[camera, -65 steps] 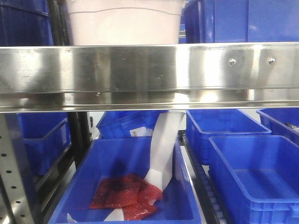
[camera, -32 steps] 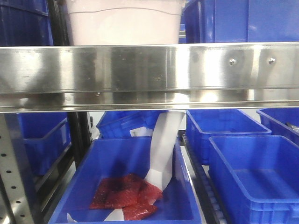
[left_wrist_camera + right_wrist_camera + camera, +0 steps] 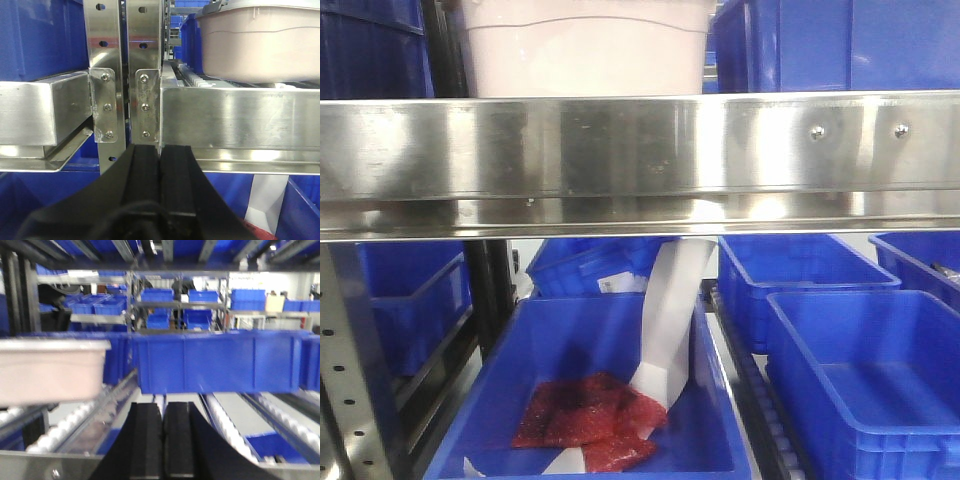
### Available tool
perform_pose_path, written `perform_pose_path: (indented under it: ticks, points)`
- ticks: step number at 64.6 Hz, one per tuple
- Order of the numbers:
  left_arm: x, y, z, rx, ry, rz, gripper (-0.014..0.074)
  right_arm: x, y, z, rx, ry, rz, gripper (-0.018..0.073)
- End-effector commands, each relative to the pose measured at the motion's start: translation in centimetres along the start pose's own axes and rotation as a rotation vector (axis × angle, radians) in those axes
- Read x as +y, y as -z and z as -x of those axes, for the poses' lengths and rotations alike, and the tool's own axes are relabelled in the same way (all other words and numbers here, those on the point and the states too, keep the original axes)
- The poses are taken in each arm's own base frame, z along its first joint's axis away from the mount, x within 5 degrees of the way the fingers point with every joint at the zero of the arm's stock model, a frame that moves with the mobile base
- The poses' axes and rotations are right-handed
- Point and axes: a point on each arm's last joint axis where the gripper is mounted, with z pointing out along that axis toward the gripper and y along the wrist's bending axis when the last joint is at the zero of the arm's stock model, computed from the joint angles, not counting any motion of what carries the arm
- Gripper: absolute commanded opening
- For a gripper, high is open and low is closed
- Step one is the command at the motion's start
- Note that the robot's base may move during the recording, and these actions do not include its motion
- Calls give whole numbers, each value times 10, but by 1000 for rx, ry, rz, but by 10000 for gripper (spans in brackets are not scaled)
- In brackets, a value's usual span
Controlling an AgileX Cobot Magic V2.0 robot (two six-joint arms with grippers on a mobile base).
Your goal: Grab white bin and place on right shelf
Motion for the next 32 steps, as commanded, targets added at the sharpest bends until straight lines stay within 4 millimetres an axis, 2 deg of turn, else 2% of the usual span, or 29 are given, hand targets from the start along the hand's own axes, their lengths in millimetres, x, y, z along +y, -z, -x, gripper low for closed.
perform_pose_path:
  ticks: [1,9,17,32]
  points:
    - [1,1,9,-101,15,6,-117,-3,-1,2,-37,-4,-34,77]
    - [1,1,9,-101,15,6,-117,-4,-1,-28,25,-37,-40,77]
    - [1,1,9,-101,15,6,-117,-5,8,-61,68,-33,-42,77]
    - [1,1,9,-101,15,6,-117,-6,23,-106,83,-19,-44,77]
